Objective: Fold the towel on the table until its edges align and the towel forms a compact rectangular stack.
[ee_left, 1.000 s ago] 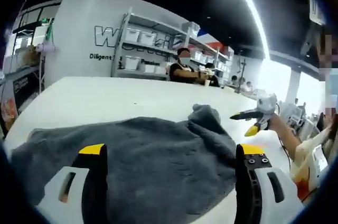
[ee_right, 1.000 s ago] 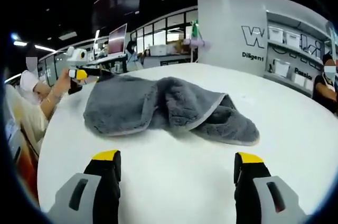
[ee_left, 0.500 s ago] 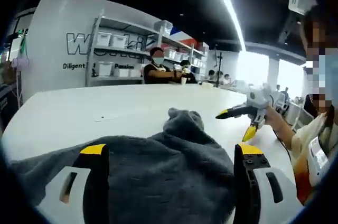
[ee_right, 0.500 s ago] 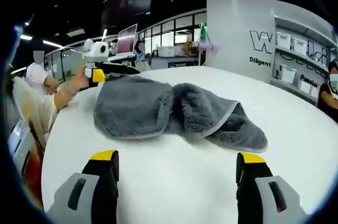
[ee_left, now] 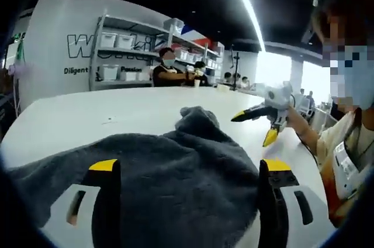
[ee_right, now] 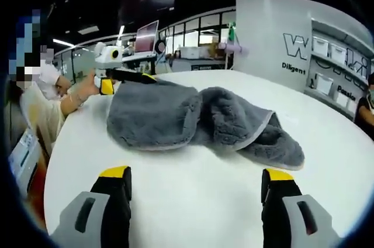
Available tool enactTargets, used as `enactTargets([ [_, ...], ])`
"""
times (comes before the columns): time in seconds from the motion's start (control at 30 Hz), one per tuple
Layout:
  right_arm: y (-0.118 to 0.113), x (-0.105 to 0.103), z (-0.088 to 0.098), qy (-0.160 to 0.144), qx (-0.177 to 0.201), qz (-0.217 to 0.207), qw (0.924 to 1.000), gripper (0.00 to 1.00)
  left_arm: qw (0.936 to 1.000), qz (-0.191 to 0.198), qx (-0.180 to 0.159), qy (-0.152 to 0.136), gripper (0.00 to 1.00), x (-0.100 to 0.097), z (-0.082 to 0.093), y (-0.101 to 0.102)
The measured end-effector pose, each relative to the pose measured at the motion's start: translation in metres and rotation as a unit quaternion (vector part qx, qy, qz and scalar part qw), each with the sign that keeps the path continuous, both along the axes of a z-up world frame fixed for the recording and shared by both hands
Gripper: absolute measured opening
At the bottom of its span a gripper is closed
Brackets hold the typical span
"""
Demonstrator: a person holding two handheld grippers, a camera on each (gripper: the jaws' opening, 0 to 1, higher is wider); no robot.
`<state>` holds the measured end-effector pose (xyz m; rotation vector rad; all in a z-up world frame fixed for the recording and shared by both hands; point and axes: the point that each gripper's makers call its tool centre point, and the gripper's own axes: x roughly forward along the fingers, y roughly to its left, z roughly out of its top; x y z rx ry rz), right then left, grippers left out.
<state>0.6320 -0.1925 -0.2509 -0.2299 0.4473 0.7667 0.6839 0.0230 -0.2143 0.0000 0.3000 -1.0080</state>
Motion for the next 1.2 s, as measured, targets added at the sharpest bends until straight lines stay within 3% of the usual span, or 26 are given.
enactTargets([
  [0.2,0.011,-0.005,0.004,0.008,0.018,0.016,0.9997,0.93,0.9990,-0.014,-0.023,0.034,0.96,-0.004,0.001,-0.001],
  [0.3,0.013,-0.004,0.006,0.004,0.022,0.016,0.9996,0.92,0.9983,-0.015,-0.044,0.034,0.95,-0.006,0.009,0.000],
  [0.37,0.017,0.001,0.017,-0.010,0.057,0.005,0.9983,0.93,0.9980,-0.015,-0.050,0.034,0.95,-0.006,0.012,0.001],
  [0.6,0.014,0.011,0.022,-0.007,0.101,-0.023,0.9946,0.86,0.9981,-0.024,-0.046,0.033,0.95,-0.011,0.012,-0.002],
  [0.67,0.011,0.015,0.022,-0.006,0.109,-0.028,0.9936,0.79,0.9982,-0.026,-0.044,0.032,0.94,-0.012,0.012,-0.002],
  [0.77,0.010,0.018,0.026,-0.010,0.118,-0.021,0.9928,0.58,0.9975,-0.031,-0.055,0.030,0.93,-0.013,0.018,-0.003],
  [0.9,0.006,0.031,0.028,-0.011,0.134,-0.041,0.9901,0.56,0.9972,-0.037,-0.060,0.026,0.91,-0.015,0.021,-0.003],
  [1.07,-0.006,0.043,0.016,-0.004,0.129,-0.070,0.9892,0.35,0.9971,-0.036,-0.063,0.025,0.92,-0.015,0.022,-0.004],
  [1.2,-0.009,0.049,0.012,0.011,0.148,-0.080,0.9857,0.35,0.9956,-0.048,-0.078,0.022,0.91,-0.019,0.028,-0.007],
])
